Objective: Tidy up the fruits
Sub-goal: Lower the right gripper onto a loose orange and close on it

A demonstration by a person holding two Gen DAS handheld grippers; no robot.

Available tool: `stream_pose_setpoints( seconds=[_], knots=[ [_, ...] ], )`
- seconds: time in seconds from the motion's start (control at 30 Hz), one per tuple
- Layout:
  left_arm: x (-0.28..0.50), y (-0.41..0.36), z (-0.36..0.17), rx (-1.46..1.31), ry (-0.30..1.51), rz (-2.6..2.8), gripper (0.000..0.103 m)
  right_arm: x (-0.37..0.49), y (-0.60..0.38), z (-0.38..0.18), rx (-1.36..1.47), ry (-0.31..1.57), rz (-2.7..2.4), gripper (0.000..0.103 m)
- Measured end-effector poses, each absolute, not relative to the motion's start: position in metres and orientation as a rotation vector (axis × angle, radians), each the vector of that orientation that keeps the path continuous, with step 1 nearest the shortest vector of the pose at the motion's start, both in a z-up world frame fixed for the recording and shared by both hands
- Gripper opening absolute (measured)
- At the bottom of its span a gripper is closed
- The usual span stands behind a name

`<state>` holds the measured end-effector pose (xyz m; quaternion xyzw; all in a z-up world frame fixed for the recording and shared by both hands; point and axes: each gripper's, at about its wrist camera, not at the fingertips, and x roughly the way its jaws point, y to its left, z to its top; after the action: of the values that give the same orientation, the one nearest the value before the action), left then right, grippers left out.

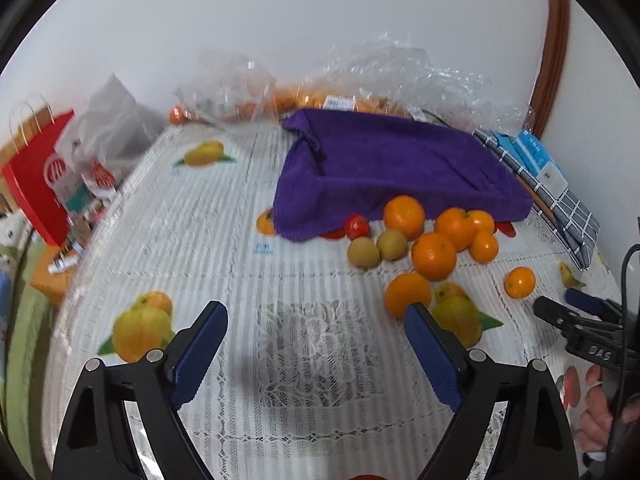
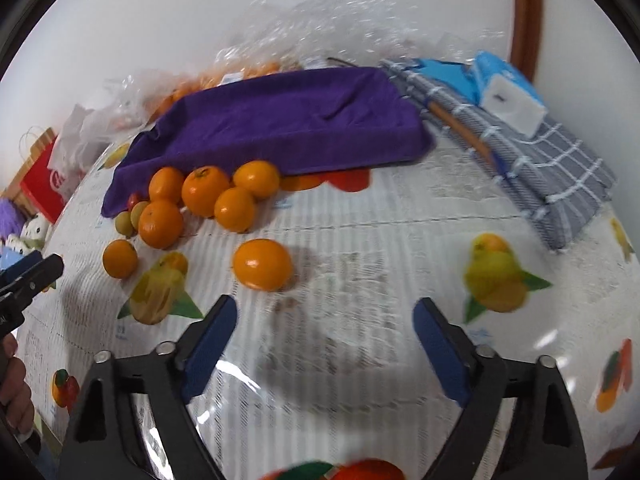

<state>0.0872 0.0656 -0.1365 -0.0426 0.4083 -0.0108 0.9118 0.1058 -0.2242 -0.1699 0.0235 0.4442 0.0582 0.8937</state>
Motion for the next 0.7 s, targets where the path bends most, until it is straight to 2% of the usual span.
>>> stream_pose_setpoints(
  seconds=[0.13, 0.27, 0.3, 0.33, 0.4, 0.43, 0.5, 0.63, 0.7],
  knots=[
    [0.091, 0.073, -0.145, -0.13, 0.854, -0.048, 0.089, 0.113, -0.213, -0.181, 0.065, 0.901, 0.124, 0.087],
    [0.093, 0.07, -0.151, -0.117, 0.86, -0.075, 0.089, 0.119, -0.208, -0.179, 0.12, 0.88, 0.145, 0.081],
    [0.094, 0.068, -0.152, -0.121, 0.861, -0.084, 0.088, 0.122, -0.207, -0.18, 0.129, 0.887, 0.143, 0.072],
    [0.095, 0.067, -0.153, -0.128, 0.859, -0.096, 0.088, 0.125, -0.206, -0.181, 0.129, 0.898, 0.146, 0.069],
    [0.097, 0.065, -0.154, -0.142, 0.855, -0.112, 0.088, 0.126, -0.201, -0.18, 0.095, 0.89, 0.15, 0.05],
    [0.098, 0.063, -0.155, -0.15, 0.855, -0.124, 0.088, 0.125, -0.198, -0.18, 0.079, 0.89, 0.157, 0.049],
    [0.103, 0.059, -0.154, -0.168, 0.857, -0.156, 0.088, 0.122, -0.195, -0.18, 0.049, 0.884, 0.172, 0.036],
    [0.114, 0.039, -0.154, -0.139, 0.854, -0.195, 0.088, 0.118, -0.205, -0.179, 0.041, 0.88, 0.185, 0.036],
    [0.118, 0.032, -0.156, -0.119, 0.859, -0.205, 0.083, 0.117, -0.212, -0.178, 0.046, 0.881, 0.173, 0.036]
  ],
)
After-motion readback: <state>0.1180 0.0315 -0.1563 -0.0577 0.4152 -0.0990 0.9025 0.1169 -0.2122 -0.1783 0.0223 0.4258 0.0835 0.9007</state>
